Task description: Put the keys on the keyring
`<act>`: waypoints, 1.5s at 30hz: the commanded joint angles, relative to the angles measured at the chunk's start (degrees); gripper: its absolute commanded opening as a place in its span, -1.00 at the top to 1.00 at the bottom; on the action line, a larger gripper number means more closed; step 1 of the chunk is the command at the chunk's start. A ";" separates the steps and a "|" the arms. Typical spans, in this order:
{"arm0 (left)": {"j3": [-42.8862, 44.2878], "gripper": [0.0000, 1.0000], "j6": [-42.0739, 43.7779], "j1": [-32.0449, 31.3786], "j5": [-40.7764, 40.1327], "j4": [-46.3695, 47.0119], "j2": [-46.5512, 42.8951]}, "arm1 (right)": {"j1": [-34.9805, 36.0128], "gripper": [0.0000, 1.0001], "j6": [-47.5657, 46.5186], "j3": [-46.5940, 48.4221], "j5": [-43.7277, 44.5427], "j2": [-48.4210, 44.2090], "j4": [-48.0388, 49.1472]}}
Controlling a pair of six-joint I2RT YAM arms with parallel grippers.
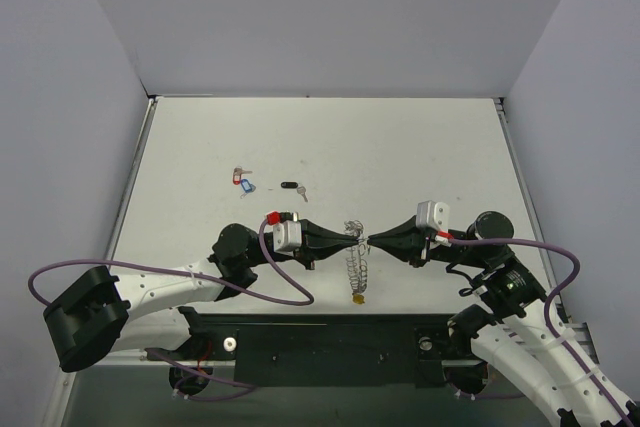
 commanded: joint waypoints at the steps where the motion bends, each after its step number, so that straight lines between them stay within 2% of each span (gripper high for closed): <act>1: 2.59 1.00 -0.50 -1.08 1.46 4.83 -0.69 | 0.37 1.00 -1.00 1.24 -2.12 0.64 2.97; 17: 2.86 1.00 -1.03 -1.08 2.87 5.18 -0.51 | -0.16 1.00 -1.27 1.24 -3.00 0.46 2.97; 45: 4.53 1.00 1.17 -1.43 3.05 -1.06 0.10 | 0.20 1.00 -0.92 2.12 -2.12 1.34 3.06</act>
